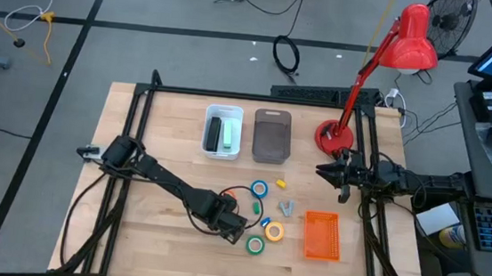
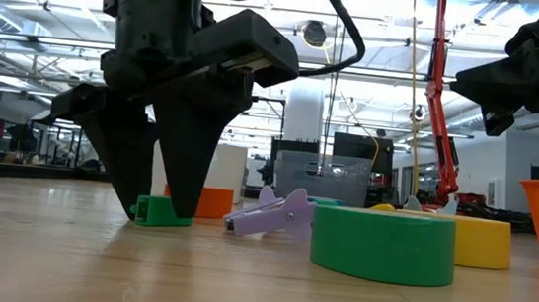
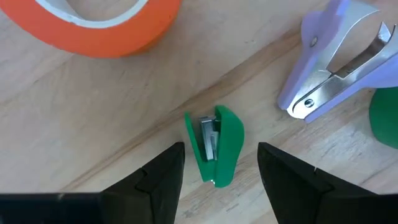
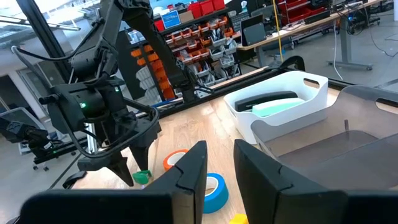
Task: Pick and place Stapler, Stapler remover, tape
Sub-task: Put the bottom green stapler into the white bin
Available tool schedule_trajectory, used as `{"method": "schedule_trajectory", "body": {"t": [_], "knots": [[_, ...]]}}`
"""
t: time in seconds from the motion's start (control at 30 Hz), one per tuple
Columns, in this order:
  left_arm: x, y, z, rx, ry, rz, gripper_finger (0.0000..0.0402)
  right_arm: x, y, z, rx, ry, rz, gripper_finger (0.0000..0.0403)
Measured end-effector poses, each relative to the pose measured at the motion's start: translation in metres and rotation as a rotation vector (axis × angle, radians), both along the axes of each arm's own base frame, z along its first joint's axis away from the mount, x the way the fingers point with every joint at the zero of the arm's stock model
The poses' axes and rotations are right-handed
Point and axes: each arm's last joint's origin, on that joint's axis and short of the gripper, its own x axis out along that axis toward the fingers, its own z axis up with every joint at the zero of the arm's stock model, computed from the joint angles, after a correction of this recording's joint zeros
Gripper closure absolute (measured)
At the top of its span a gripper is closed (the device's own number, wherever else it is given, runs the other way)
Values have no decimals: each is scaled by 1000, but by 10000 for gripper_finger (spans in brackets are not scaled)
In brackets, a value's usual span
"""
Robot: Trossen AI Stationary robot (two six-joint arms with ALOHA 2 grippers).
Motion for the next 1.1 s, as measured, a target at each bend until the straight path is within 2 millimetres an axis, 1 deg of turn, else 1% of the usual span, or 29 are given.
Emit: {"method": "schedule_trajectory", "body": {"t": [0.1,0.37,0.57,0.67,0.77,0.9,0.97,1.1], "knots": [[-1,0,-1,-6,11,-6,210,0,0,0,0,0,0,330],[-2,0,-2,-4,29,-3,294,0,0,0,0,0,0,330],[-4,1,-2,-8,51,4,349,0,0,0,0,0,0,330],[-4,0,-2,-24,61,-3,351,0,0,0,0,0,0,330],[-6,0,3,-43,81,-15,351,0,0,0,0,0,0,330],[-15,1,19,-80,124,-27,348,0,0,0,0,0,0,330],[-20,2,36,-91,120,-27,347,0,0,0,0,0,0,330],[-31,8,71,-97,57,4,351,0,0,0,0,0,-1,330]]}}
